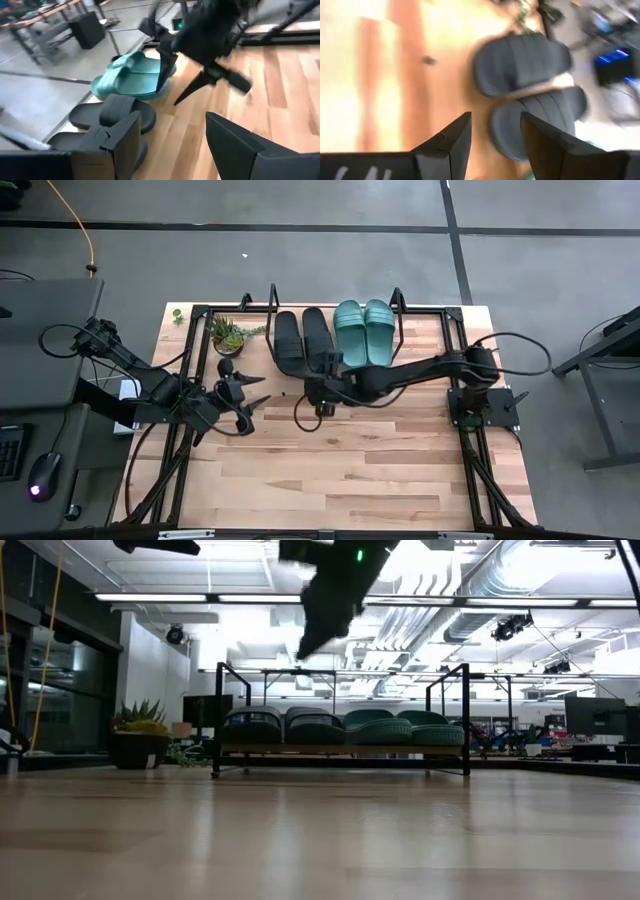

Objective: Pick and place slides into the shelf
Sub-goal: Return to Home Position

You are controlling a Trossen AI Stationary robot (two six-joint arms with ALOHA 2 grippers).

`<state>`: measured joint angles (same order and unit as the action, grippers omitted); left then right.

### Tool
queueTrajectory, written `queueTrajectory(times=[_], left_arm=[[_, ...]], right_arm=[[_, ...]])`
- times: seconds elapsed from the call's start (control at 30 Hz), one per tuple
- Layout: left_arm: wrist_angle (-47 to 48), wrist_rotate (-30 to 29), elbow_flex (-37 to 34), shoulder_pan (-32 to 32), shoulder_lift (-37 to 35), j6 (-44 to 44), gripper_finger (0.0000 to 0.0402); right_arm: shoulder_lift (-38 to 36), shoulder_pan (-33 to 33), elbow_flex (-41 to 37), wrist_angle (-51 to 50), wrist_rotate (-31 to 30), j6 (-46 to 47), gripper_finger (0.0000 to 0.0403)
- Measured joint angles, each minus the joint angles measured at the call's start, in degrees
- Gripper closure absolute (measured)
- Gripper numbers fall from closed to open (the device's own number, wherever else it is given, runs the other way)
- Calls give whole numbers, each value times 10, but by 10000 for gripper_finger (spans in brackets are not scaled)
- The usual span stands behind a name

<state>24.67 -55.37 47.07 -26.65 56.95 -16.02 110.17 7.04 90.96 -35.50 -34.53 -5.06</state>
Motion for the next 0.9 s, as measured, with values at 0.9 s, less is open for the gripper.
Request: queueTrajectory(times=[0.9], left_arm=[[-360, 235, -169, 110, -62, 229, 195]], right_arm=[[-148, -12, 0, -12, 332, -43, 264]])
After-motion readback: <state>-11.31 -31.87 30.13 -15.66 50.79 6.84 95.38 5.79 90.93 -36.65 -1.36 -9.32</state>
